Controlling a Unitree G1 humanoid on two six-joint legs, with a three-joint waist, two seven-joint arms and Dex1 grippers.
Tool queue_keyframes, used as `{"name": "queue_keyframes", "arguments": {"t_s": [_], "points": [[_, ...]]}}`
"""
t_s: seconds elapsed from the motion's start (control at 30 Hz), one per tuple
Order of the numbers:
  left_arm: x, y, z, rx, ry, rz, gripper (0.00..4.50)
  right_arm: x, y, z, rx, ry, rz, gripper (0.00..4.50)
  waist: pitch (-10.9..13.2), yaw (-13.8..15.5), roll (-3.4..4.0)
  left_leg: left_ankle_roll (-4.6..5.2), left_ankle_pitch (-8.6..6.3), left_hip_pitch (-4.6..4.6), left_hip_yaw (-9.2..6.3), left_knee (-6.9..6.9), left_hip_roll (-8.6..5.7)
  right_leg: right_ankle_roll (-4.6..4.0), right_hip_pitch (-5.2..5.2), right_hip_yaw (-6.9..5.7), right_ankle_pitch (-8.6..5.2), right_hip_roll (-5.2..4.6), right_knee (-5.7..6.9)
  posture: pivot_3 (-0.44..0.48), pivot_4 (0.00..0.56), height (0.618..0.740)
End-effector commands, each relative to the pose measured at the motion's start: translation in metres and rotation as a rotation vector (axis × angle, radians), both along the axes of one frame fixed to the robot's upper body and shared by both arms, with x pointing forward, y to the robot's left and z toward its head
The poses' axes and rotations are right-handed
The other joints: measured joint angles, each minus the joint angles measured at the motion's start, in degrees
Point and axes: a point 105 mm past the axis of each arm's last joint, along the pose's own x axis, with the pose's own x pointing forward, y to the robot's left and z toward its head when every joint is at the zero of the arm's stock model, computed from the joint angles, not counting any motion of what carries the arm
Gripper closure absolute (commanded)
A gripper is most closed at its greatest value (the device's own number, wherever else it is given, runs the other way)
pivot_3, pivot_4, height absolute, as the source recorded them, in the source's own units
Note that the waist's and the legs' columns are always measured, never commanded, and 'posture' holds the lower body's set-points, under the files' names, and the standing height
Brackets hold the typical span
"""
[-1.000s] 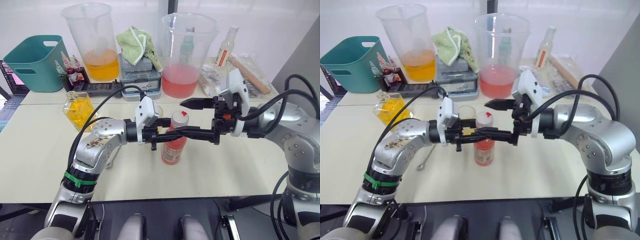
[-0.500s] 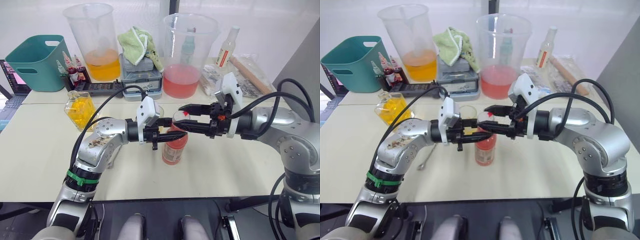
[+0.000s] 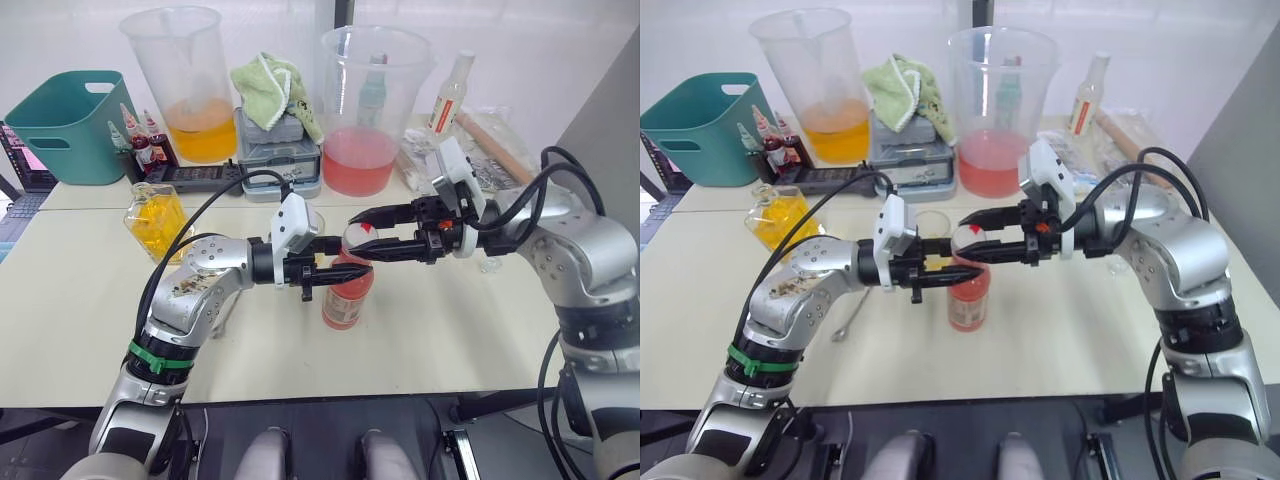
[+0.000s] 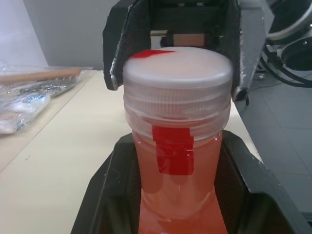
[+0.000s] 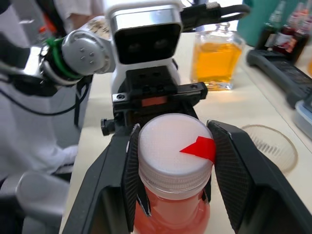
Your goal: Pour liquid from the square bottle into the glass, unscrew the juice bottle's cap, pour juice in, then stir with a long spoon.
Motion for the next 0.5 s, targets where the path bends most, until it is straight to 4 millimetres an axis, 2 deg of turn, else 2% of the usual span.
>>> {"name": "queue_keyframes", "arguments": {"t_s": [0.03,0.23,0.43,0.47,0.5], "points": [[0.001,0.000,0.003,-0.002,-0.003,0.029,3.01,-0.017,0.013,0.015,-0.055,-0.125,0.291,2.83,0.0,0.0,0.00,0.00,0.00,0.00,-0.02,0.01,0.01,0.00,0.00,0.00,0.00,0.00,0.02,0.000,0.150,0.740],[-0.003,0.002,0.001,-0.006,0.001,0.042,3.01,-0.020,0.019,0.027,-0.070,-0.177,0.387,2.83,0.0,0.0,0.00,0.00,0.00,-0.18,-0.12,-0.01,0.06,0.00,-0.23,0.00,0.01,-0.07,0.07,0.000,0.150,0.740],[0.000,0.001,0.002,-0.007,-0.001,0.046,3.01,-0.022,0.016,0.036,-0.072,-0.107,0.384,2.83,0.0,0.1,0.00,-0.01,0.01,-0.52,-0.10,0.01,0.05,-0.03,-0.64,0.04,0.02,-0.08,0.15,0.000,0.150,0.740],[0.000,0.000,0.003,-0.007,-0.001,0.045,3.01,-0.023,0.015,0.038,-0.069,-0.096,0.379,1.80,0.0,0.1,0.00,-0.01,0.01,-0.56,-0.10,0.02,0.05,-0.03,-0.67,0.04,0.03,-0.08,0.17,0.000,0.150,0.740],[0.000,0.000,0.003,-0.009,-0.002,0.041,3.01,-0.026,0.013,0.039,-0.067,-0.090,0.379,1.52,0.0,0.1,0.00,-0.01,0.01,-0.58,-0.10,0.02,0.05,-0.03,-0.69,0.04,0.03,-0.08,0.19,0.000,0.150,0.740]]}}
